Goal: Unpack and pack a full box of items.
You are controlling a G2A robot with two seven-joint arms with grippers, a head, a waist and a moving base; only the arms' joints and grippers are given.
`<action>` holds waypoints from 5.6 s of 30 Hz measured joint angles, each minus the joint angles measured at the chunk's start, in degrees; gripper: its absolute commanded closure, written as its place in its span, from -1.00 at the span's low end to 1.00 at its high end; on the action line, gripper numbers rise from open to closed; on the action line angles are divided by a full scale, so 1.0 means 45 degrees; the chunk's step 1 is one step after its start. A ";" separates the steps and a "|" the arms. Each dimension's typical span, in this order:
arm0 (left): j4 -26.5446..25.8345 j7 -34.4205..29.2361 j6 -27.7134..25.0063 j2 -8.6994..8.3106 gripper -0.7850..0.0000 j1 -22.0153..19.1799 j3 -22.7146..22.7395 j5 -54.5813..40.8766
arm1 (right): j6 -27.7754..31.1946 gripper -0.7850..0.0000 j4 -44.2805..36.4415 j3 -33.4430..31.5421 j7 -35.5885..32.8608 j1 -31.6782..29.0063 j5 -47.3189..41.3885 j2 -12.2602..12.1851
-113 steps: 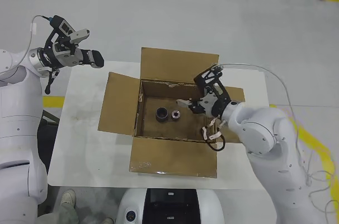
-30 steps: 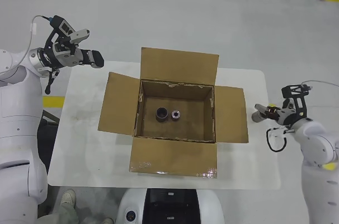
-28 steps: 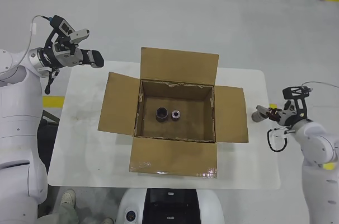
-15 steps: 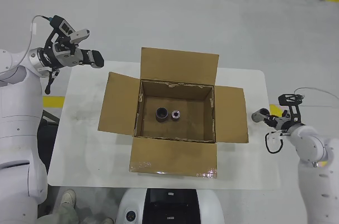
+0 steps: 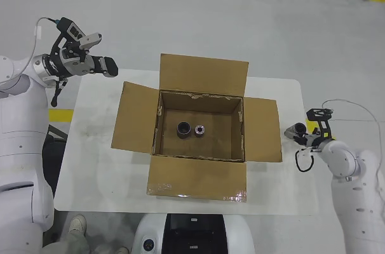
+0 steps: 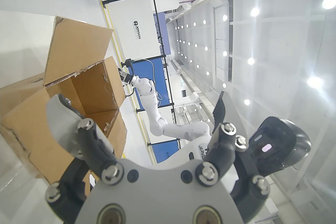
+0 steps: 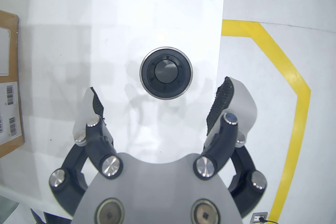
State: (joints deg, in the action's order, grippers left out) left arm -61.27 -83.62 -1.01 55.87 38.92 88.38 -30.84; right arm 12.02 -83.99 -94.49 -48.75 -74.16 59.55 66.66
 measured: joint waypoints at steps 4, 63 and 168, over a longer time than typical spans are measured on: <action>0.0000 0.0000 0.0000 0.0000 -1.00 0.0000 0.0000 0.0000 | -0.0036 -0.94 0.0436 0.0142 0.0084 0.0213 -0.0064 -0.0017; 0.0000 0.0000 0.0000 0.0000 -1.00 0.0000 0.0000 0.0000 | -0.0448 1.00 -0.3062 -0.0335 0.0562 0.0502 -0.2778 -0.0474; 0.0000 0.0000 0.0000 0.0000 -1.00 0.0000 0.0000 0.0000 | -0.3522 0.94 -0.0952 1.0577 -0.1615 0.5147 -0.0762 0.1092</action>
State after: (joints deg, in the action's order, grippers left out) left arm -61.27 -83.62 -1.01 55.87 38.92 88.38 -30.84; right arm -3.83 -88.27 -46.90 -56.01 -50.99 56.13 71.57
